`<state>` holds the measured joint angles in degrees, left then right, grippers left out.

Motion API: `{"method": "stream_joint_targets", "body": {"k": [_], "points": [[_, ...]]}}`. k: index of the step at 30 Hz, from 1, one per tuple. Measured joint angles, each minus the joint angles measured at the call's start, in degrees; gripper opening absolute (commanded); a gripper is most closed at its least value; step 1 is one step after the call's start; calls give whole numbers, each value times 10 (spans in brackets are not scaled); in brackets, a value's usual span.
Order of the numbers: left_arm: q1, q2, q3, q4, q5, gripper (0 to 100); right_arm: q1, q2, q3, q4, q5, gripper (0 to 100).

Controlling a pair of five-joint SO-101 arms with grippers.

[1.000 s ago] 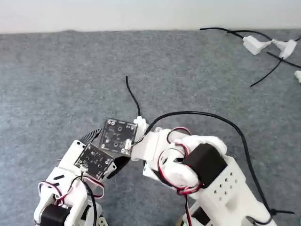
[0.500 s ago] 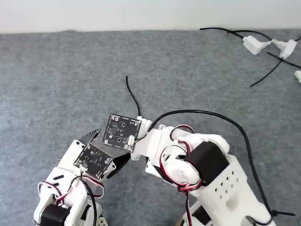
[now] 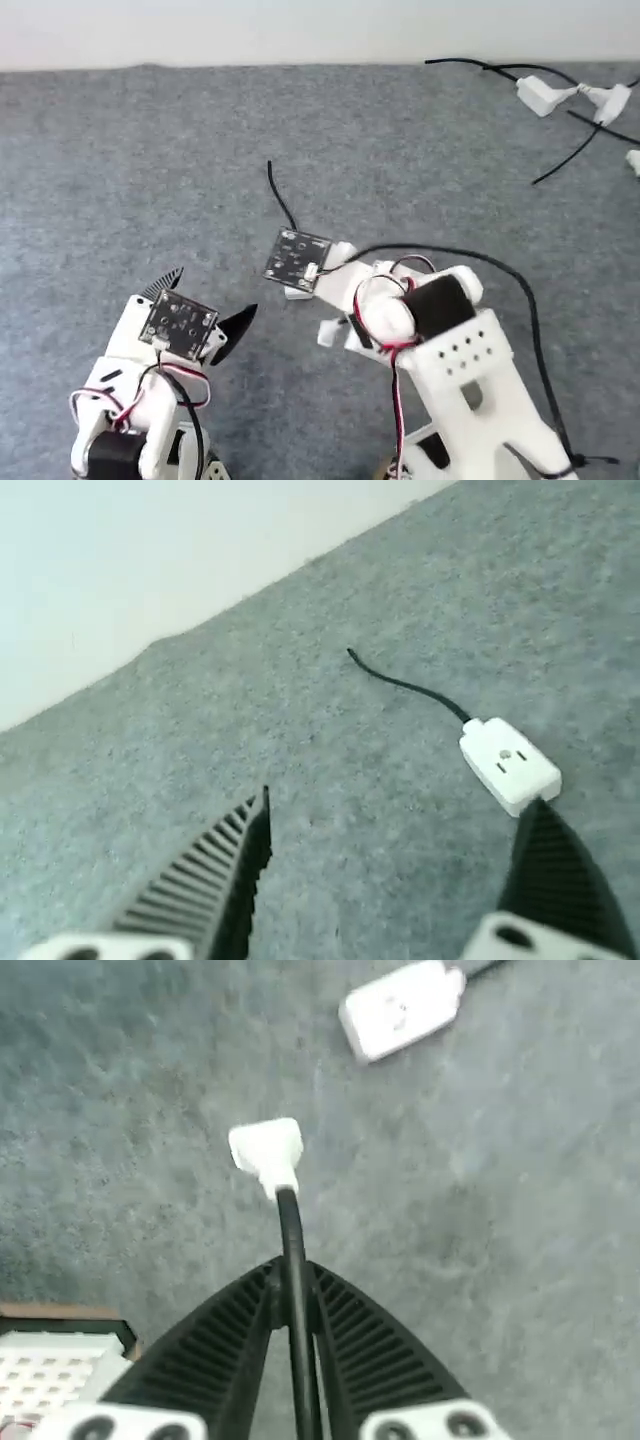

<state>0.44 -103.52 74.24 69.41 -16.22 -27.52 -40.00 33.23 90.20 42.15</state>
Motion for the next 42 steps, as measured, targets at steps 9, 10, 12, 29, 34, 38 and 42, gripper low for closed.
{"method": "stream_joint_targets", "body": {"k": [9,10,12,29,34,38,42], "points": [[-2,0,5,-7,1,372,145,0,200,-153,79,47],[-2,0,5,-7,2,372,145,0,209,-160,81,76],[-2,0,12,-7,2,372,144,0,222,-172,82,134],[-2,0,36,-28,2,372,56,0,273,-244,51,140],[-2,0,36,-28,2,372,46,0,297,-280,50,140],[-2,0,36,-28,2,372,46,0,297,-284,49,139],[-2,0,36,-28,2,372,34,0,297,-283,48,139]]}}
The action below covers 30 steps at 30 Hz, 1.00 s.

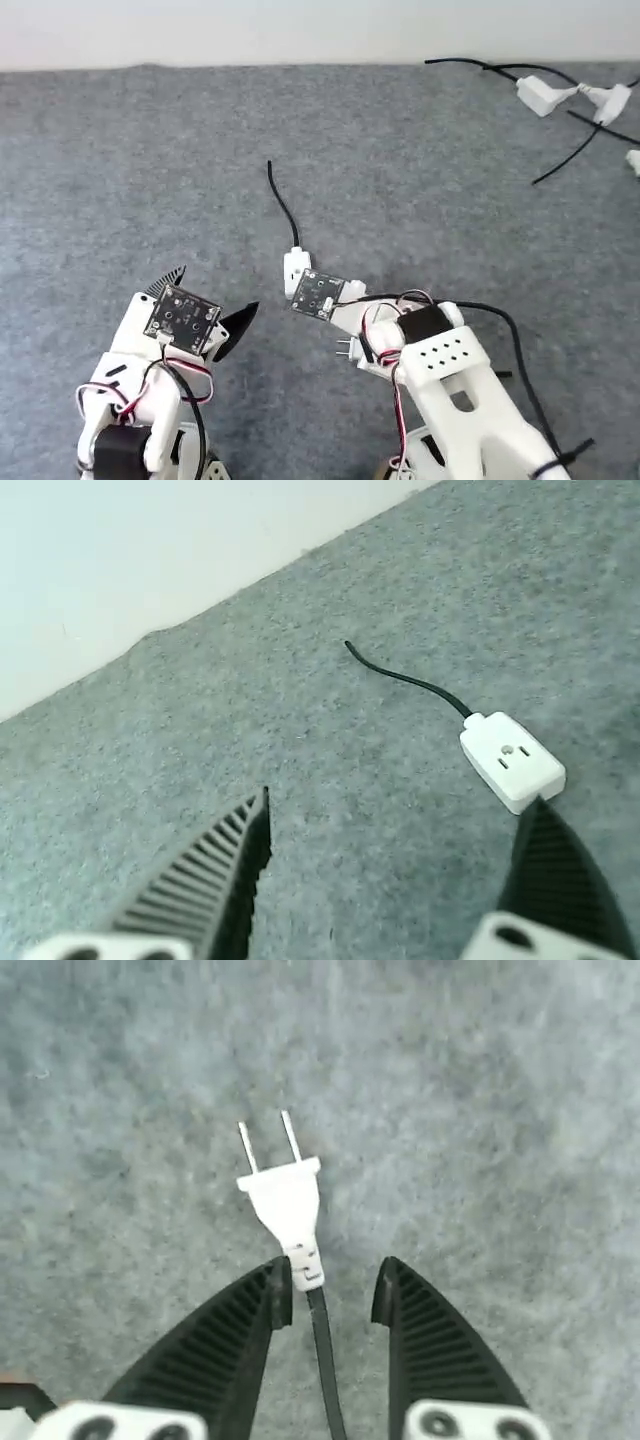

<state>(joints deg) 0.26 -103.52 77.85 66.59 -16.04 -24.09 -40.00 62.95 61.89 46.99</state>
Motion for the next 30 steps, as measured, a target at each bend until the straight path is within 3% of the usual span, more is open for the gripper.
{"method": "stream_joint_targets", "body": {"k": [20,30], "points": [[0,0,1,0,0,372,-23,0,37,16,-2,139],[0,0,1,0,0,372,-34,0,47,-24,-21,139]]}}
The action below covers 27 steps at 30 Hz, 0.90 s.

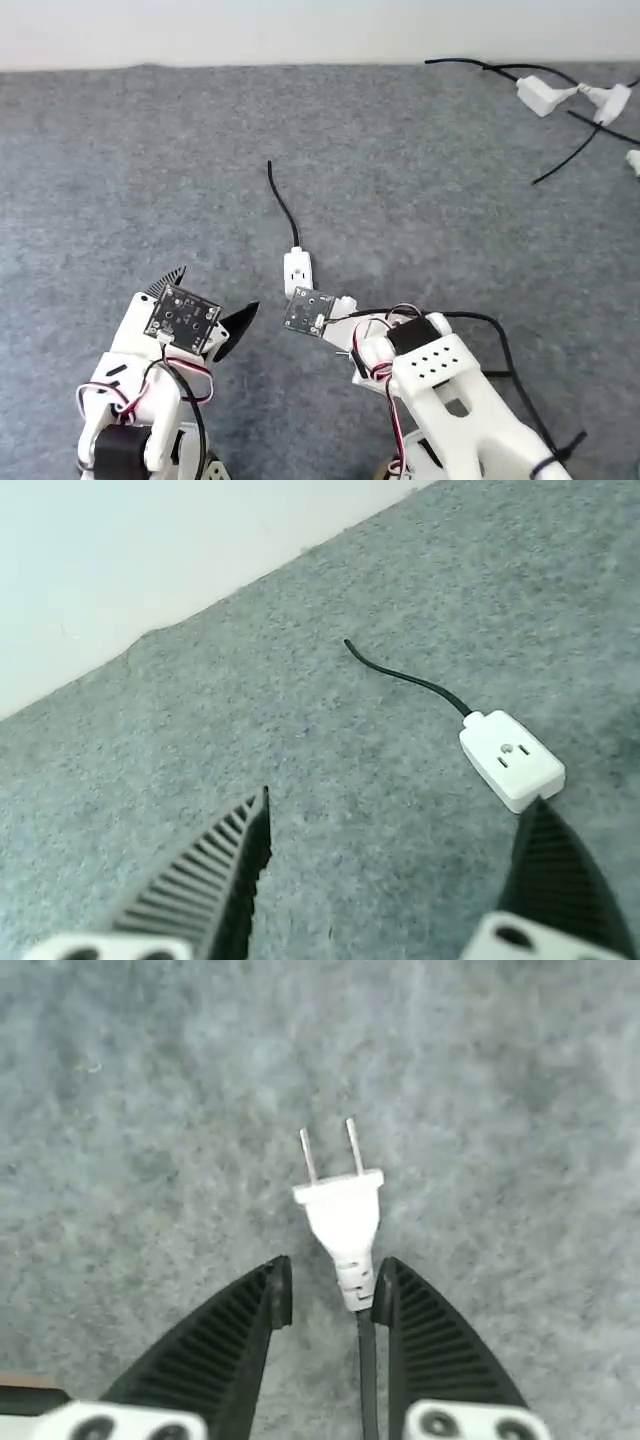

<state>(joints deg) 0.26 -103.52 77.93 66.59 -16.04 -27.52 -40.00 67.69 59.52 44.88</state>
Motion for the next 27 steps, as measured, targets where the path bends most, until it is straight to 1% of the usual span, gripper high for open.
{"method": "stream_joint_targets", "body": {"k": [14,22,27], "points": [[0,0,11,0,0,372,-1,0,0,-18,1,139],[0,0,11,0,0,372,-1,0,56,-40,6,138],[0,0,11,0,0,372,3,0,56,-45,6,64]]}}
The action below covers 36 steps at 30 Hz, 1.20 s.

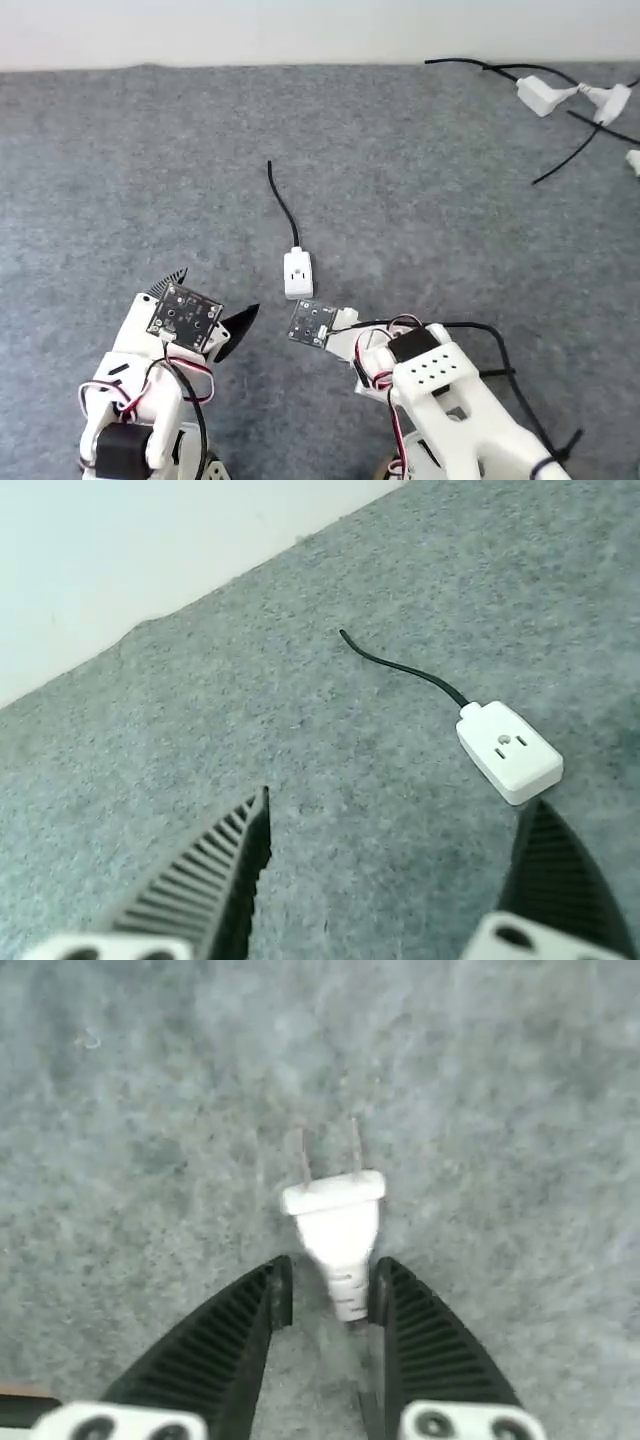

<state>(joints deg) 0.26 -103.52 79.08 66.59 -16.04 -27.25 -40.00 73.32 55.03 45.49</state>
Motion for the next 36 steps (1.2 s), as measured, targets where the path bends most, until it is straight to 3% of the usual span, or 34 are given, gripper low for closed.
{"method": "stream_joint_targets", "body": {"k": [5,8,23,36], "points": [[0,0,0,0,0,372,1,0,0,-5,0,69],[0,0,0,0,0,372,1,0,0,-5,0,6],[0,0,0,0,0,372,21,0,0,-3,0,11],[89,0,-44,20,0,372,21,0,-217,189,0,11]]}}
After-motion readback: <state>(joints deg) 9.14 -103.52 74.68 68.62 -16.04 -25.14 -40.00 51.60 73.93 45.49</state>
